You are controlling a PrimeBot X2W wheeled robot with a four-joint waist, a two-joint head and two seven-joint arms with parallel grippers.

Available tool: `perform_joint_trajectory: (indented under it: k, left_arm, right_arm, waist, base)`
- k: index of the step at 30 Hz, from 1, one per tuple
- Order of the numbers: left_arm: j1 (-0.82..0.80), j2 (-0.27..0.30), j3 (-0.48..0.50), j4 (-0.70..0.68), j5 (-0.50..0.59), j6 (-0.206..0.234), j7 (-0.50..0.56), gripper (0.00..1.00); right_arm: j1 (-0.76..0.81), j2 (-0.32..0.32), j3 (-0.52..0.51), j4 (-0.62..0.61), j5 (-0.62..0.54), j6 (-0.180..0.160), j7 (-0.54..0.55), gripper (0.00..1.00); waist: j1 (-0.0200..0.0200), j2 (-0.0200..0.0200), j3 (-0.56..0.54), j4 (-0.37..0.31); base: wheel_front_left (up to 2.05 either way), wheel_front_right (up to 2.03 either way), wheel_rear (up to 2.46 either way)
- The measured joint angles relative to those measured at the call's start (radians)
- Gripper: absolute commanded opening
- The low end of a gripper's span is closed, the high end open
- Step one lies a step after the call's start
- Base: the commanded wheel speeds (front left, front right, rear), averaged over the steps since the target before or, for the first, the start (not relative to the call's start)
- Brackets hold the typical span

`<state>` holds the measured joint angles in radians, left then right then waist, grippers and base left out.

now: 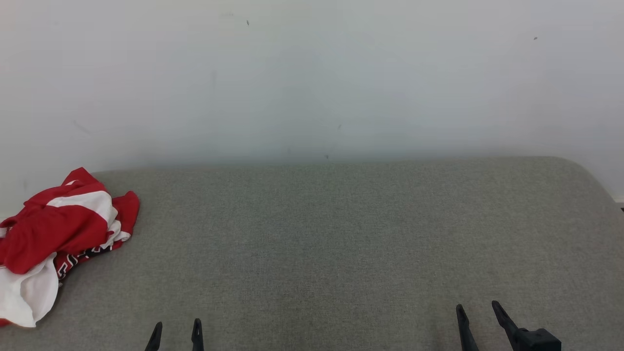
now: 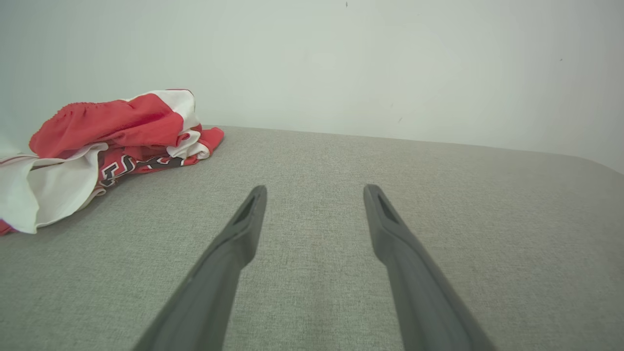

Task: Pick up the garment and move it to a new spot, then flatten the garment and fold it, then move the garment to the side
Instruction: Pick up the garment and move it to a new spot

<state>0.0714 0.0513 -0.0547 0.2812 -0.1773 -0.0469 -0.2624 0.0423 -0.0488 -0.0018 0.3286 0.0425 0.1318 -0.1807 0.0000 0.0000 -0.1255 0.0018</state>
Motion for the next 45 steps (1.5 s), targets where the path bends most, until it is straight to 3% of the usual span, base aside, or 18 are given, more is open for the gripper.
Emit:
perform_joint_trajectory:
  k: [15, 37, 45]
  left_arm:
    - [-0.009, 0.000, 0.034, 0.008, 0.010, 0.001, 0.000, 1.00]
    - [-0.017, 0.036, 0.126, 0.009, 0.045, -0.015, 0.000, 1.00]
    - [-0.011, 0.029, 0.166, -0.022, 0.035, -0.005, 0.000, 1.00]
  right_arm:
    - [-0.001, 0.000, 0.018, 0.005, 0.002, 0.000, -0.013, 1.00]
    - [-0.038, 0.000, 0.091, 0.062, 0.080, 0.000, -0.066, 1.00]
    - [-0.101, 0.000, 0.142, 0.094, 0.082, 0.000, -0.075, 1.00]
  waist:
    - [0.0000, 0.0000, 0.000, 0.067]
    - [0.0000, 0.0001, -0.004, 0.382]
    - [0.0002, 0.0001, 0.031, 0.452]
  base:
    - [0.00, 0.00, 0.00]
    - [0.00, 0.00, 0.00]
    - [0.00, 0.00, 0.00]
